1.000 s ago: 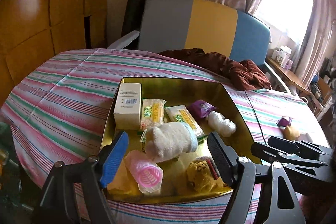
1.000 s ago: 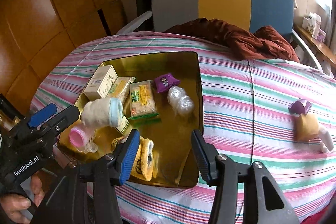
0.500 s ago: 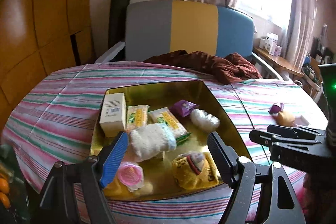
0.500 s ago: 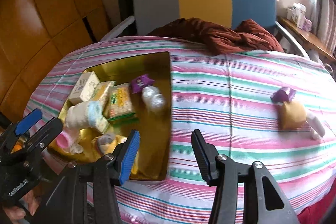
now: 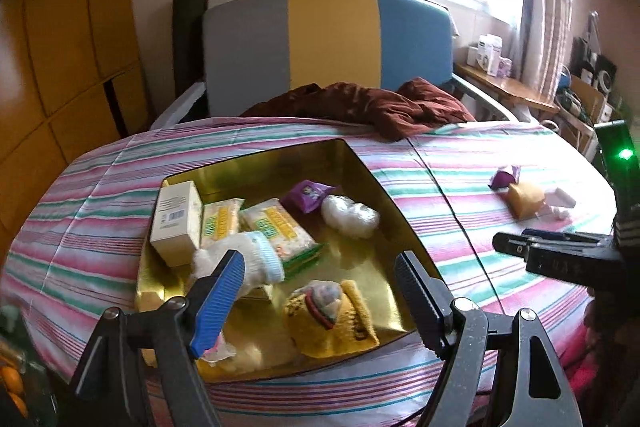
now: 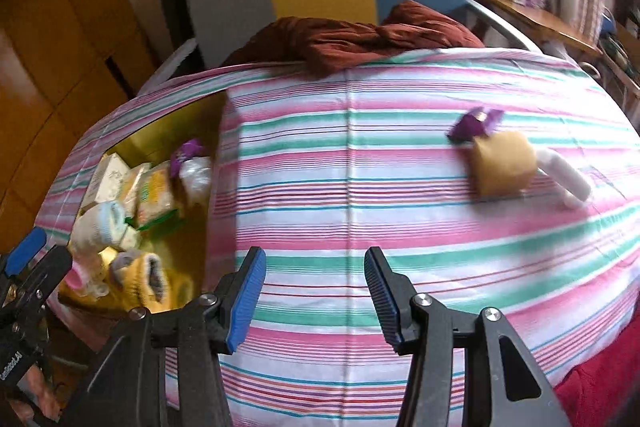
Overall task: Organize objects
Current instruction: 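Withdraw both grippers from the tray toward the remaining items, then grasp the yellow sponge with the left gripper while the right gripper grasps the plastic bundle, then carry the yellow sponge and plastic bundle over the gold tray and release them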
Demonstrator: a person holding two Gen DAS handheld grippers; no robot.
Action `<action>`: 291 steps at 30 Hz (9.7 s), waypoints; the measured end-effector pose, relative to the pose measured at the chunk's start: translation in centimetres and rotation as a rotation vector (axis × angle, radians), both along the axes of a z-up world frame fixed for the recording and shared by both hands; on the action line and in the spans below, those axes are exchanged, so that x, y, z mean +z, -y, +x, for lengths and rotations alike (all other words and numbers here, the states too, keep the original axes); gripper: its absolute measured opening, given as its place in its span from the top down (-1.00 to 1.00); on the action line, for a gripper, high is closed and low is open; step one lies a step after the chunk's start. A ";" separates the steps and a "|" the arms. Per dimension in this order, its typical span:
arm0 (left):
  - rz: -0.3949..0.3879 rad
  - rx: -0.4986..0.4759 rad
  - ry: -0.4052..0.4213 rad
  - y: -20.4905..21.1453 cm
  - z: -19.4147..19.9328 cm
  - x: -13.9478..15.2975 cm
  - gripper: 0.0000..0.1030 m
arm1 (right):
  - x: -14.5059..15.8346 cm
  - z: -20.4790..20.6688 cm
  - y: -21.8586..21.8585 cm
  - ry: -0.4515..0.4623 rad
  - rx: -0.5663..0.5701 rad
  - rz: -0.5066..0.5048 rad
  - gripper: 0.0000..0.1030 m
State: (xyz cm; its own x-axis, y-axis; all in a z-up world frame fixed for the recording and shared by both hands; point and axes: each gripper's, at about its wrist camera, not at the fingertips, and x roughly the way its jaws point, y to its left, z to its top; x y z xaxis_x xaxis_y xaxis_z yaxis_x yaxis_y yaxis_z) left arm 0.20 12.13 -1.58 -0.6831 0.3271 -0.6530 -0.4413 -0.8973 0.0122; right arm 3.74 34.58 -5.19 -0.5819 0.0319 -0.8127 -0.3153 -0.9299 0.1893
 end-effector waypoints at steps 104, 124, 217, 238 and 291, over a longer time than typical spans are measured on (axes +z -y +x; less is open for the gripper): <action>-0.031 -0.455 0.448 -32.7 -4.8 -8.5 -0.08 | -2.2 10.4 -25.2 -0.290 -0.655 -0.515 -0.25; -0.038 -0.440 0.373 -24.8 -2.6 -9.1 -0.09 | -5.2 6.6 -28.3 0.034 -0.758 -0.354 -0.22; 0.129 0.102 0.043 5.0 -2.1 -0.7 -0.07 | 3.9 -2.6 8.6 -0.164 0.367 -0.036 0.21; 0.144 0.170 0.080 4.5 -8.9 -0.1 -0.09 | 1.6 -5.3 12.2 -0.108 0.442 0.099 0.20; 0.103 0.213 0.028 5.2 -7.4 0.5 -0.60 | 1.2 -5.9 10.9 -0.119 0.374 0.087 -0.35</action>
